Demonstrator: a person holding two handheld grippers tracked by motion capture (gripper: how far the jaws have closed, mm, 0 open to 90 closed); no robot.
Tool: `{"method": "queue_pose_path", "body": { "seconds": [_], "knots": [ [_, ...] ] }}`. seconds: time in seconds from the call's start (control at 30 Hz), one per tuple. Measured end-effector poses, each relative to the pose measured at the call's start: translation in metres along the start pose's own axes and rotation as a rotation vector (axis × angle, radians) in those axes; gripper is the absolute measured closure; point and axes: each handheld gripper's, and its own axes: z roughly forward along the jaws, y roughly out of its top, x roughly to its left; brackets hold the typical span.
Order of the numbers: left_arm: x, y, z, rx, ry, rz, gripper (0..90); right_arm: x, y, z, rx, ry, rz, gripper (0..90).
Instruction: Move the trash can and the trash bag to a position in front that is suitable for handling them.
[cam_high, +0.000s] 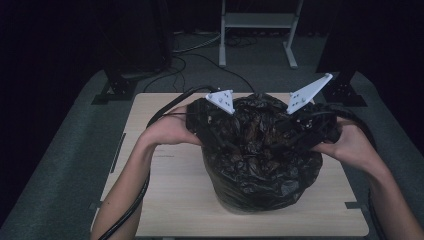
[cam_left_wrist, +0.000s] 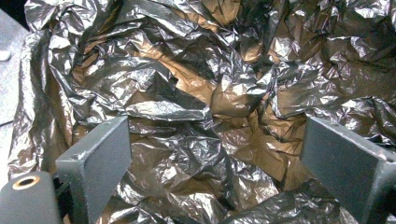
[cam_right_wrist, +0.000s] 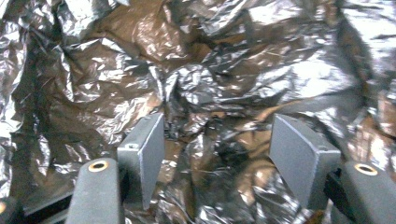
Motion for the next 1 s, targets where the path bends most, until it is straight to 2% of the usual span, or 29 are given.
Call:
{"method": "queue_pose_path", "body": {
  "seconds": [0.13,0.27,0.53,0.8,0.9,1.0],
  "knots": [
    [0.001,0.0,-0.005,-0.01,0.003,-0.004,8.3,-0.005,-0.005,-0.007,-0.038,-0.003,0.028,33.2],
    [0.002,0.0,-0.011,-0.02,0.012,-0.003,8.3,-0.008,-0.008,-0.014,-0.053,-0.015,0.039,32.2],
    [0.001,-0.005,-0.025,-0.037,0.034,-0.023,8.3,-0.015,-0.016,-0.031,-0.107,-0.032,0.077,30.5],
    [-0.007,-0.011,-0.039,-0.049,0.058,-0.032,8.3,-0.016,-0.027,-0.043,-0.118,-0.051,0.09,29.9],
    [-0.008,-0.014,-0.045,-0.064,0.065,-0.037,8.3,-0.018,-0.034,-0.049,-0.136,-0.059,0.103,29.2],
    [-0.009,-0.019,-0.049,-0.055,0.071,-0.04,8.2,-0.02,-0.04,-0.054,-0.137,-0.072,0.126,27.9]
  ]
}}
